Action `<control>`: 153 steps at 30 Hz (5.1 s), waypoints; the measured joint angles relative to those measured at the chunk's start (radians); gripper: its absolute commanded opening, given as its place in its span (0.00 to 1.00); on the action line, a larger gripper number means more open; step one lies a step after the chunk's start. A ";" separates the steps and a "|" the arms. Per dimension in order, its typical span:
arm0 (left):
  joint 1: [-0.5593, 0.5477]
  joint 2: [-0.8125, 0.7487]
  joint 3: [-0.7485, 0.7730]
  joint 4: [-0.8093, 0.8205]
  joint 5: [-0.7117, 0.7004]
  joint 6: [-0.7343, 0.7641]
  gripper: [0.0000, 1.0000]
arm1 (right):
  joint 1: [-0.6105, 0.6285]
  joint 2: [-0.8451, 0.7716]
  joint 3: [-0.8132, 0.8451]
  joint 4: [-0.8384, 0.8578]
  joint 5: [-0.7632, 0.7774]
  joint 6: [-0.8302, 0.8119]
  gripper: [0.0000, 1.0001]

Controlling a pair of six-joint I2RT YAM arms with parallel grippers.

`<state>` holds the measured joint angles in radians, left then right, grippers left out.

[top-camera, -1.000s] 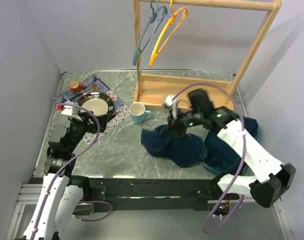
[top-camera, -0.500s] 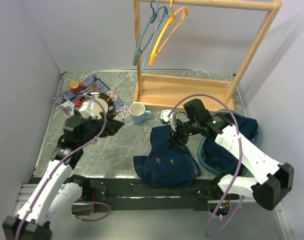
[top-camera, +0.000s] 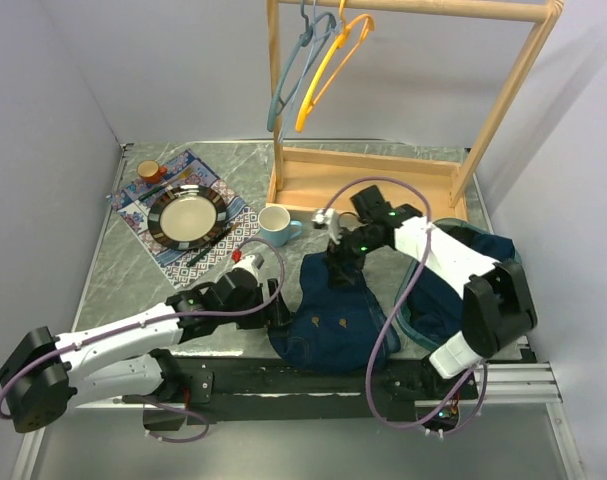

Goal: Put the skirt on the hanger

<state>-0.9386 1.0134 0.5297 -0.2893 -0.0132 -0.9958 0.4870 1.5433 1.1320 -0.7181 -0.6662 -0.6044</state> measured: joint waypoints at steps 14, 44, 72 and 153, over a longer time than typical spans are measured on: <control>-0.014 -0.118 -0.206 0.135 -0.037 -0.115 0.75 | 0.043 0.393 0.298 -0.012 0.038 -0.050 0.81; 0.050 -0.395 0.338 -0.121 -0.309 0.125 0.01 | -0.230 -0.209 0.566 -0.229 -0.178 -0.061 0.00; 0.044 -0.524 -0.114 -0.142 0.092 -0.095 0.78 | -0.034 -0.057 -0.020 -0.041 -0.155 -0.159 0.82; 0.042 -0.013 0.165 -0.311 0.031 0.048 0.89 | 0.050 -0.565 -0.420 0.034 0.090 -0.407 0.00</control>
<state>-0.8963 1.0000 0.6945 -0.5999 0.0177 -0.9482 0.5369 0.9783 0.7116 -0.6842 -0.5762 -1.0119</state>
